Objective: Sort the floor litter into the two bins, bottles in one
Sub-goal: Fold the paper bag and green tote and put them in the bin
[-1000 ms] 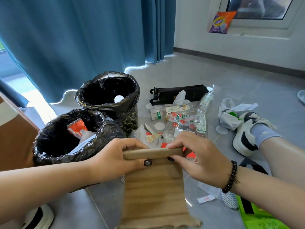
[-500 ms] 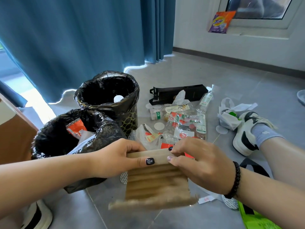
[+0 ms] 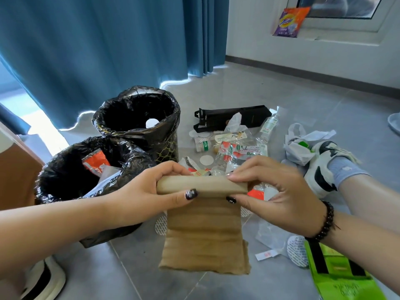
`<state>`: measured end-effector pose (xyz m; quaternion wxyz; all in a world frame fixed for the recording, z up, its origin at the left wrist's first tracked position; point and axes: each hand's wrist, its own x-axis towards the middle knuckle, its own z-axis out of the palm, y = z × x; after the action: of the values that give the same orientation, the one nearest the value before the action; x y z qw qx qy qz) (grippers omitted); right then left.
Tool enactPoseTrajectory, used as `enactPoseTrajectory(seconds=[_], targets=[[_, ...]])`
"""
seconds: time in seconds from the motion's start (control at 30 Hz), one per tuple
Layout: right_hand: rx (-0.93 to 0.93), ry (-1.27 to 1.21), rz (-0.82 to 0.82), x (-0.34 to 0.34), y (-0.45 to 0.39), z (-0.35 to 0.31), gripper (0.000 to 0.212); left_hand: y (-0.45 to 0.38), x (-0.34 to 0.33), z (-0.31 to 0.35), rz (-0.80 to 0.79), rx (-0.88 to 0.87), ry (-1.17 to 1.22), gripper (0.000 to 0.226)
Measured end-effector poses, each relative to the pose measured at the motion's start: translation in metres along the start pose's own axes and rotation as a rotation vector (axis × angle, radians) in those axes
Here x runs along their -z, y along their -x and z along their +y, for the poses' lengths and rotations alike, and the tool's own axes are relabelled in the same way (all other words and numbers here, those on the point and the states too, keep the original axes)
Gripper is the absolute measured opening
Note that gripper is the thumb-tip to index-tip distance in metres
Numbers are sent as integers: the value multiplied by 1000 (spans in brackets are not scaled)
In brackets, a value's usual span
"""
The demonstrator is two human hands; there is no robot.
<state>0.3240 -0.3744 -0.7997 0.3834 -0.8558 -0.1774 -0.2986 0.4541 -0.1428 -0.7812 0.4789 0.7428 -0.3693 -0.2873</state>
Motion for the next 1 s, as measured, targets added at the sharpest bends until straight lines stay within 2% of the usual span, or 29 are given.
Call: enactPoseTrajectory(seconds=[0.07,0.13,0.2,0.27,0.37,0.47,0.57,0.73,0.83,1.0], targets=[[60,92,29,4,1,-1,19,0,2,0,-61,80,142,65],[187,244,11,7,2,0,12,0,2,1,-107,125,209,61],[358,466,-25,10,3,3,11,-1,3,-1,-109,148,168,62],[436,556,-66,12,4,5,11,-1,2,-3,-103,151,106,62],[365,481,-125,11,5,7,20,-1,1,-7,-82,114,78,48],[128,208,-186,8,8,6,45,-2,0,-10,-49,56,49,30],[16,130,-121,2,10,8,37,-2,0,-8,-28,43,78,38],[53,164,-35,-1,6,5,21,-2,2,-10,-18,77,47,69],[159,256,-79,0,9,8,17,-1,1,-8,-57,151,100,83],[279,400,-110,-3,14,14,20,0,-1,-5,-53,179,181,74]])
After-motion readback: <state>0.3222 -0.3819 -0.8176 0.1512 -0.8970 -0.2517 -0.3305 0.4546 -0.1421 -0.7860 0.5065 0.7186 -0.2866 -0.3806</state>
